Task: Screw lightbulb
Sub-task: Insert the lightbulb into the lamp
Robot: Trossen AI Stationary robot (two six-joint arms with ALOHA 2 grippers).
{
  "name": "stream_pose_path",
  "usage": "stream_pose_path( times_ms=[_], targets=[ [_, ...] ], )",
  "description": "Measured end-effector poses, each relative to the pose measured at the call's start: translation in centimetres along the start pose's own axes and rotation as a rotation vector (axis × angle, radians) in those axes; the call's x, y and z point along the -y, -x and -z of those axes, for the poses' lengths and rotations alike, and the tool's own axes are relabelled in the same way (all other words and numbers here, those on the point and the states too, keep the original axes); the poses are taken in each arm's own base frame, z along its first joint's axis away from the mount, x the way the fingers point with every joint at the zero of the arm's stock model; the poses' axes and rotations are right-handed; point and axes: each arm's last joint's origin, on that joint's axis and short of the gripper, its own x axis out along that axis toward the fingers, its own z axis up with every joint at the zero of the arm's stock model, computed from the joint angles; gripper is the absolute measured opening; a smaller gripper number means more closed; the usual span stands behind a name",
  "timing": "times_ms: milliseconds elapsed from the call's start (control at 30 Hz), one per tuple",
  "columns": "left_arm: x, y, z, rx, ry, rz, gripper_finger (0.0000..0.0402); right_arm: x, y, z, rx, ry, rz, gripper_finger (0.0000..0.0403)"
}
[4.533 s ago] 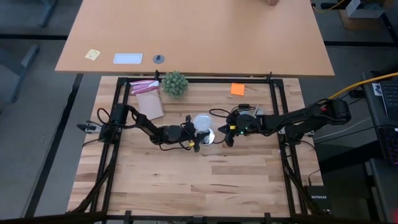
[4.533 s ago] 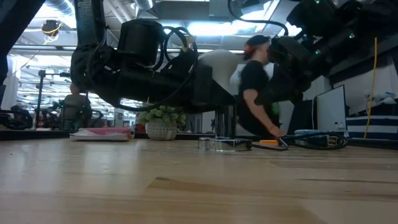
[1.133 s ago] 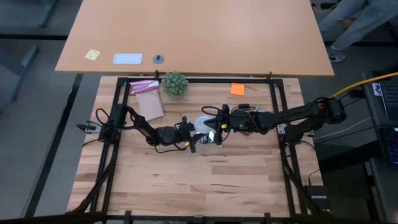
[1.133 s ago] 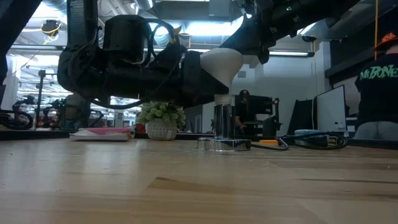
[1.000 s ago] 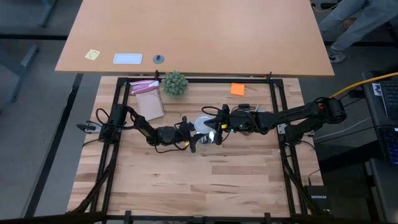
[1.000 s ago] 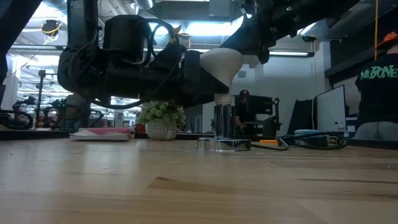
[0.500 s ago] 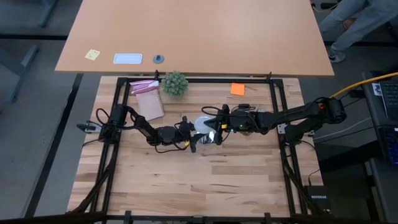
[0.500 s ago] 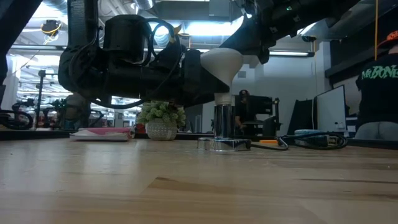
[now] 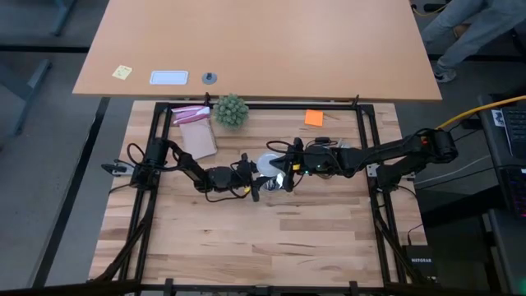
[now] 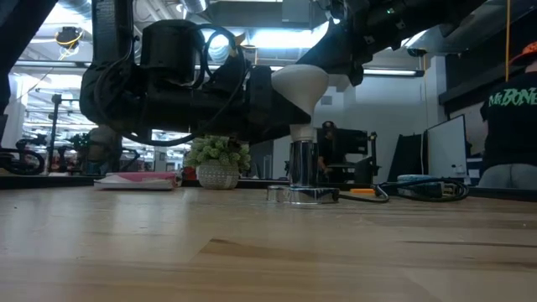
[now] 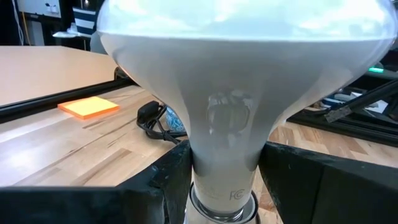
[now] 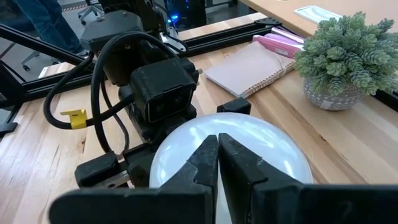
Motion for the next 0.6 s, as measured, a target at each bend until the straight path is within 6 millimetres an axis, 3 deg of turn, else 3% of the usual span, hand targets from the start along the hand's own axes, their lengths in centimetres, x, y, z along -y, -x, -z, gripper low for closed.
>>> stream_pose_path(
  times_ms=[600],
  targets=[
    [0.08,-0.02,0.09,-0.010,-0.004,0.004,0.0144,-0.07,-0.04,-0.24,0.033,-0.007,-0.011,0.0020]
  ],
)
